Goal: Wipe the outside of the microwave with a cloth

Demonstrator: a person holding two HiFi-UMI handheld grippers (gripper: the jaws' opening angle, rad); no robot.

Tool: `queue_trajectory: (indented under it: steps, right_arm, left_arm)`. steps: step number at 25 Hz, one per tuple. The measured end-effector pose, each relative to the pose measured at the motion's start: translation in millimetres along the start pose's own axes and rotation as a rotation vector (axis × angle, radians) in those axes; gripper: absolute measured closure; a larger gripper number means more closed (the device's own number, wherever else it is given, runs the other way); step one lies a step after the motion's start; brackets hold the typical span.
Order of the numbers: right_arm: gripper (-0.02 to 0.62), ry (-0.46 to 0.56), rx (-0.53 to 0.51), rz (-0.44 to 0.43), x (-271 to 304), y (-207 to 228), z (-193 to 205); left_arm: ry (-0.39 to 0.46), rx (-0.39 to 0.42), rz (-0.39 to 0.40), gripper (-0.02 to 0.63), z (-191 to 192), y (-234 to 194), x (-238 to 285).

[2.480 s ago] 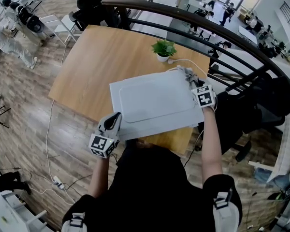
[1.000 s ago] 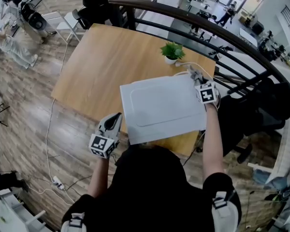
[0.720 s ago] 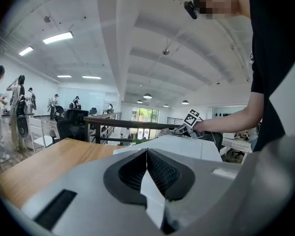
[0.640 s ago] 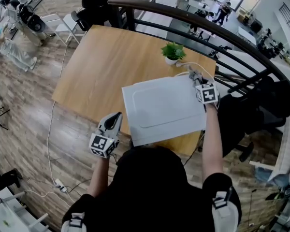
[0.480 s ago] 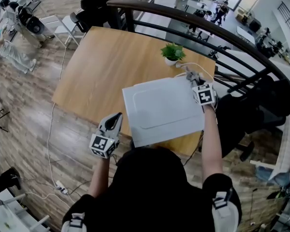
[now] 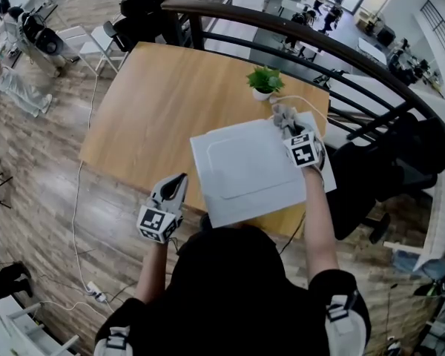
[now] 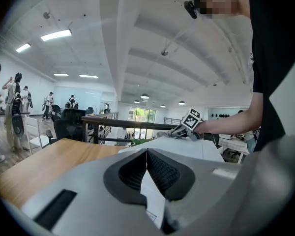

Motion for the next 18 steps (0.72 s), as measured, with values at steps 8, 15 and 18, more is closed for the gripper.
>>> queue_trajectory:
  steps: [8,15,18]
  right_arm:
    - [0.575,-0.032,0.006,-0.008,0,-31,8]
    - [0.575,0.009,0.005,0.002,-4,-52,-2]
    - [0.575,0.004,0.012,-0.002,-5,-63,-1]
  left_arm:
    - [0.004,0.002,0.038,0.603,7,-8,-3]
    - [0.012,0.014,0.063,0.603,3,-20,-6]
    - [0.012,0.027,0.071,0.603,8,-28,-13]
Point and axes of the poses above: the fingertips, and each gripper's own axes: x forward along the fingers, y to its right, z out of its underside, the point moved 8 cm from there along -x, backward along the fingers, and after that the axes turned 13 degrees about x, right-handed, at the moved point
